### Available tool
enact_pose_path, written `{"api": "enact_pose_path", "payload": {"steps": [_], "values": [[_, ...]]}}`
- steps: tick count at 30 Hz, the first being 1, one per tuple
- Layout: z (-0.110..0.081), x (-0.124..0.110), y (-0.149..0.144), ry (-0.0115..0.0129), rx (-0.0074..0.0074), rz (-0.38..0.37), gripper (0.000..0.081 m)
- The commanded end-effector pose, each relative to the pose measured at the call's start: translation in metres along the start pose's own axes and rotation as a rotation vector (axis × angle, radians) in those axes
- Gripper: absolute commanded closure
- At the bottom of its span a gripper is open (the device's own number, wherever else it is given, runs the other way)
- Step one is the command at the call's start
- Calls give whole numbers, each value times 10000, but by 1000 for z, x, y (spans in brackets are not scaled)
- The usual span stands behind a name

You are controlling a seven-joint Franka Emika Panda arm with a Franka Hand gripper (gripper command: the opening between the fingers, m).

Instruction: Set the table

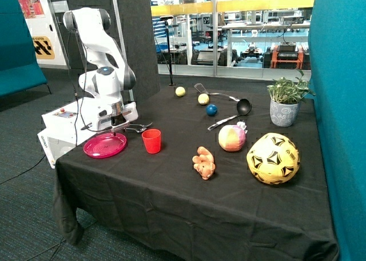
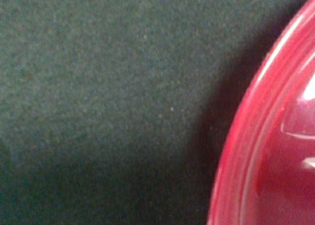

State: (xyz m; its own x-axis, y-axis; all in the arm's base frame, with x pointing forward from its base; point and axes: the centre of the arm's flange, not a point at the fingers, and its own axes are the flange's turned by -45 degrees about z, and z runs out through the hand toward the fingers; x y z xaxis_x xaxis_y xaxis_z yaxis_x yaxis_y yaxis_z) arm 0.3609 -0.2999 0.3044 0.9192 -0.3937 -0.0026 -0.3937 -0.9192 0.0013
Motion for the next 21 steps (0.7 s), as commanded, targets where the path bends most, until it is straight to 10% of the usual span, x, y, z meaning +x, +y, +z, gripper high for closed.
{"api": "enact_pose_path", "payload": {"steps": [1, 21], "values": [[14, -4, 2, 26, 13, -155, 436], [20, 0, -1, 26, 12, -543, 429]]}}
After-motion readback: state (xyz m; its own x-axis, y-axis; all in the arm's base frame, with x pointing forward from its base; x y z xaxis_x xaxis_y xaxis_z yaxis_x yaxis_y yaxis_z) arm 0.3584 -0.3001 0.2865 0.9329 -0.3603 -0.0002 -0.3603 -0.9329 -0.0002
